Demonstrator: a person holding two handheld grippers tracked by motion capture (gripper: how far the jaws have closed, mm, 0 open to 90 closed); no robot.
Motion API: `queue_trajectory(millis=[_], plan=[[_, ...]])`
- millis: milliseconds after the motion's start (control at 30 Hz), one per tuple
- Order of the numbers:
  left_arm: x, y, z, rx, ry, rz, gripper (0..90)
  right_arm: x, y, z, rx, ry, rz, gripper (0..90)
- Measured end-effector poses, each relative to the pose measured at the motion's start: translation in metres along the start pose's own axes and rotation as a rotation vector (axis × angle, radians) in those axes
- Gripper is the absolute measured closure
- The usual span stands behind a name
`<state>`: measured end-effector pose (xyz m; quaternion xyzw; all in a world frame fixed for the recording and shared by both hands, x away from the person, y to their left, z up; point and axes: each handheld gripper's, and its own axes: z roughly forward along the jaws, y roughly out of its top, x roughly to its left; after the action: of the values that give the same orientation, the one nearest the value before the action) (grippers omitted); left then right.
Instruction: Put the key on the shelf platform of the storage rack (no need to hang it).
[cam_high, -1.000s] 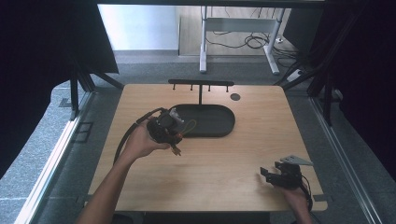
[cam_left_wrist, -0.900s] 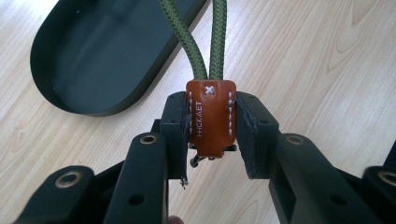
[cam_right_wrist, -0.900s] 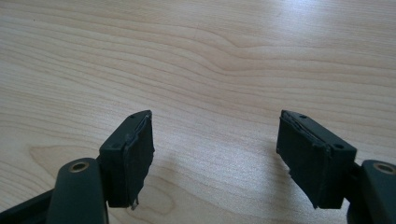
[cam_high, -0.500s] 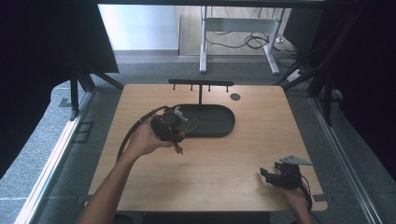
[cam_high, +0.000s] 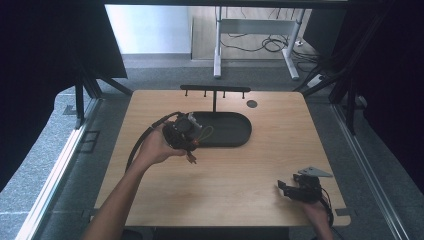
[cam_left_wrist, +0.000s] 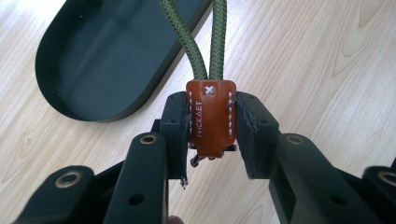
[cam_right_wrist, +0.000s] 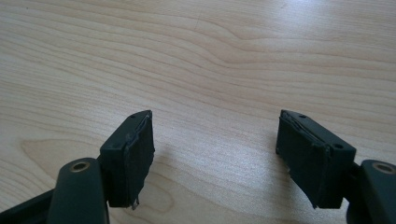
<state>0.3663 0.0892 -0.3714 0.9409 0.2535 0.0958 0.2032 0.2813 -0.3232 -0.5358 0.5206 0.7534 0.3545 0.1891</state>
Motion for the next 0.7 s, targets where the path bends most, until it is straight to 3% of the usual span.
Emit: queue_trajectory(millis=[700], plan=[[0.0056,0.0053,0.0009,0.016,0.002,-0.001,67.0,0.0023,-0.0002,0.0014,-0.001,-0.011,-0.015,26.6]])
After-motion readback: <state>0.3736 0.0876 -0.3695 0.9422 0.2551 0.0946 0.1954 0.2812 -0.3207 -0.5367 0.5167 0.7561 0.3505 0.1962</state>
